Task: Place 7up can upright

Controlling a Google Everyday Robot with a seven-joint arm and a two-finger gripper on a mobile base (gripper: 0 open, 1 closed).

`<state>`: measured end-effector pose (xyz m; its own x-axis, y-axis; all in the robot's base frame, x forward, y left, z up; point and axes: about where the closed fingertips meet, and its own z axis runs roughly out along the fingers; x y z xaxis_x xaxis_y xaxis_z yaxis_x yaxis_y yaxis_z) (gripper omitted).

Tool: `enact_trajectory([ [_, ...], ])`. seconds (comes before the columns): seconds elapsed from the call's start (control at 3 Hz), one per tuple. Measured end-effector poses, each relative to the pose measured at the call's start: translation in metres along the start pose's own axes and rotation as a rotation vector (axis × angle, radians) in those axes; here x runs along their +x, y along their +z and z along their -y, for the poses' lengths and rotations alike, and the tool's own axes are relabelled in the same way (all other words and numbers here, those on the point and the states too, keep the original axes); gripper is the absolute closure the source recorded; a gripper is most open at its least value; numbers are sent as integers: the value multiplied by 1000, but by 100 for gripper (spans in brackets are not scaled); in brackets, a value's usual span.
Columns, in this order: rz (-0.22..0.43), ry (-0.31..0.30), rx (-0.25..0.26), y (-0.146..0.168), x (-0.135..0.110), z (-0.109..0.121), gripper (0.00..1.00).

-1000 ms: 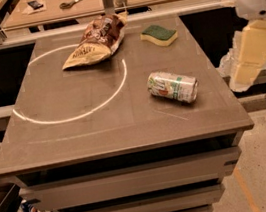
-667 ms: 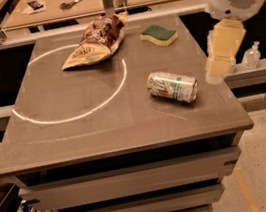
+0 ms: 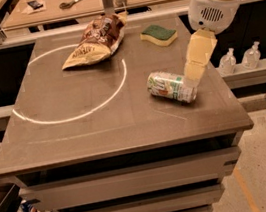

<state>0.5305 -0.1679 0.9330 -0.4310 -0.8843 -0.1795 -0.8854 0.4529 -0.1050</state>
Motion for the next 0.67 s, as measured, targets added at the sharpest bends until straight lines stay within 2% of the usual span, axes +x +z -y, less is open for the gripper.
enact_trajectory([
  [0.33,20,40,-21,14,-10,-6,0],
  [0.67,55,52,-37,25,-27,-15,0],
])
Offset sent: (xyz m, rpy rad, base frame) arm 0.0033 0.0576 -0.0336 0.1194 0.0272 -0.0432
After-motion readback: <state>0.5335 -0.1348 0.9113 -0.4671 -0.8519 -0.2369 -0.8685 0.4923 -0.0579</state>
